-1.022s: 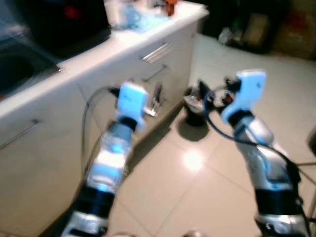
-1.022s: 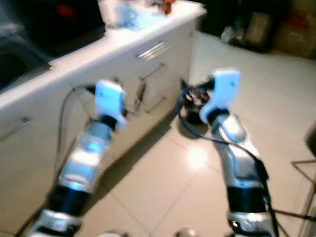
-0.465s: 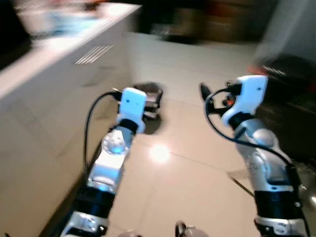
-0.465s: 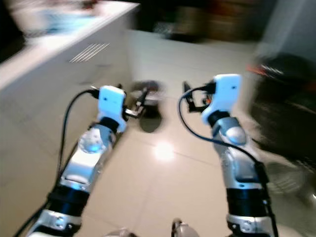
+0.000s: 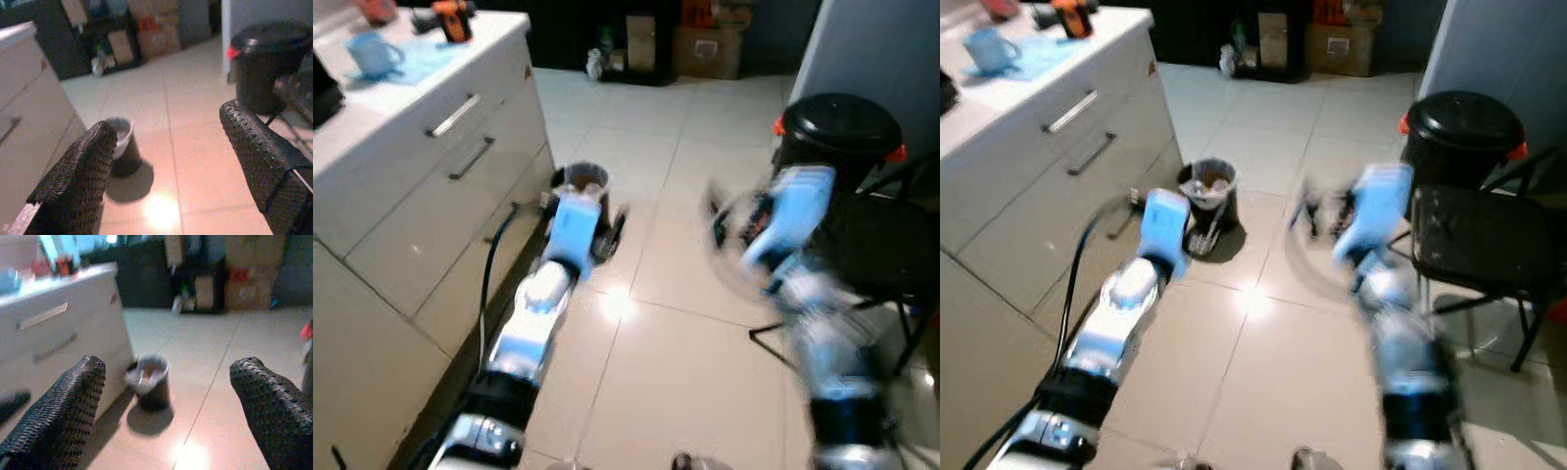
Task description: Kitchen organization
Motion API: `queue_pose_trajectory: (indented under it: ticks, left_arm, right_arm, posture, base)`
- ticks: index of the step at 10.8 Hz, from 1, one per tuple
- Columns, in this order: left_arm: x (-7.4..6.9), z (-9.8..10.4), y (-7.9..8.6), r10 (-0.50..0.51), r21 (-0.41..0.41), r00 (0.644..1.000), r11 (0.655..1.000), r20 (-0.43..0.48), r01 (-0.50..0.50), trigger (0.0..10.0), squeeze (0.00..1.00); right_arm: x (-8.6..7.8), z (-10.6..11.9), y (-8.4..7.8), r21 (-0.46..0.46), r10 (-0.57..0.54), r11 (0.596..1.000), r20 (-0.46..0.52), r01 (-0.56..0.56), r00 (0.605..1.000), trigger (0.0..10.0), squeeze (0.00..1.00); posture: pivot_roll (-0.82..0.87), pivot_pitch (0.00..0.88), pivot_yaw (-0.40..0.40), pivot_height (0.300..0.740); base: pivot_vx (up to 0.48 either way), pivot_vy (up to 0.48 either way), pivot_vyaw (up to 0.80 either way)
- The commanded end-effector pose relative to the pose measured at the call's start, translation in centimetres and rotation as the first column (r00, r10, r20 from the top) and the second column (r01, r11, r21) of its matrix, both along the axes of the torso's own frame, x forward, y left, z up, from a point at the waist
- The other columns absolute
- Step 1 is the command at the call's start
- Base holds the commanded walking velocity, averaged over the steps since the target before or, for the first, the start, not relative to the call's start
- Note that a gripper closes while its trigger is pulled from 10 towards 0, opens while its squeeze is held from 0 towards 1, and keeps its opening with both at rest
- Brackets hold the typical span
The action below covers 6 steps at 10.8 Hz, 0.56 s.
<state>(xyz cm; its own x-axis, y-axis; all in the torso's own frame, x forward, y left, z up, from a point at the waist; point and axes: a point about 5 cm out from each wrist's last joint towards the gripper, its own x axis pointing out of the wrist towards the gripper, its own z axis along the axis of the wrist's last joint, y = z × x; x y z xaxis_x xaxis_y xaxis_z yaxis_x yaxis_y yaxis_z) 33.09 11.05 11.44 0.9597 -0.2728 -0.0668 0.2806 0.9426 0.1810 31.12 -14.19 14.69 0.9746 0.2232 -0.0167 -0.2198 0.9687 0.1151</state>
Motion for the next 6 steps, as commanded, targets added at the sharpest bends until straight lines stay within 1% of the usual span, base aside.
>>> queue_pose_trajectory:
  ticks: [1, 2, 3, 4, 5, 6]
  left_arm:
    - [0.2, 0.5, 0.3, 0.012, 0.056, 0.999, 0.998, 0.043, -0.015, 10.0, 0.00]
    - [-0.2, -2.2, 1.4, 0.088, 0.060, 0.989, 0.995, -0.119, -0.081, 10.0, 0.00]
    - [-0.2, -3.2, 1.7, 0.105, 0.059, 0.983, 0.994, -0.148, -0.097, 10.0, 0.00]
    - [-0.2, -4.2, 2.0, 0.108, 0.064, 0.981, 0.993, -0.159, -0.099, 10.0, 0.00]
    - [-0.6, -5.2, 2.1, 0.105, 0.081, 0.978, 0.992, -0.181, -0.092, 10.0, 0.00]
    - [-1.1, -6.2, 2.2, 0.112, 0.096, 0.971, 0.991, -0.209, -0.093, 10.0, 0.00]
  right_arm:
    - [0.1, 0.0, 0.0, -0.012, -0.013, 1.000, 0.018, 0.014, 1.000, 10.0, 0.00]
    - [0.0, -2.1, -0.7, 0.027, -0.073, 0.997, -0.059, 0.074, 0.996, 10.0, 0.00]
    - [-0.1, -2.9, -0.8, 0.044, -0.093, 0.994, -0.088, 0.097, 0.992, 10.0, 0.00]
    - [-0.3, -4.1, -0.9, 0.034, -0.107, 0.993, -0.119, 0.112, 0.987, 10.0, 0.00]
    - [-0.6, -5.6, -0.9, 0.051, -0.133, 0.988, -0.177, 0.144, 0.975, 10.0, 0.00]
    - [-0.8, -6.5, -0.8, 0.062, -0.147, 0.985, -0.208, 0.163, 0.967, 10.0, 0.00]
  posture:
    - [-0.01, 0.066, 0.075, 0.740]
    - [-0.01, 0.065, 0.078, 0.740]
    - [-0.01, 0.065, 0.079, 0.740]
    - [-0.01, 0.066, 0.081, 0.740]
    - [-0.01, 0.065, 0.081, 0.740]
    - [-0.01, 0.065, 0.081, 0.740]
  base:
    - [0.334, 0.000, 0.00]
    - [0.458, 0.000, 0.00]
    - [0.461, 0.000, 0.00]
    - [0.465, 0.000, 0.00]
    - [0.469, 0.000, 0.00]
    - [0.469, 0.000, 0.00]
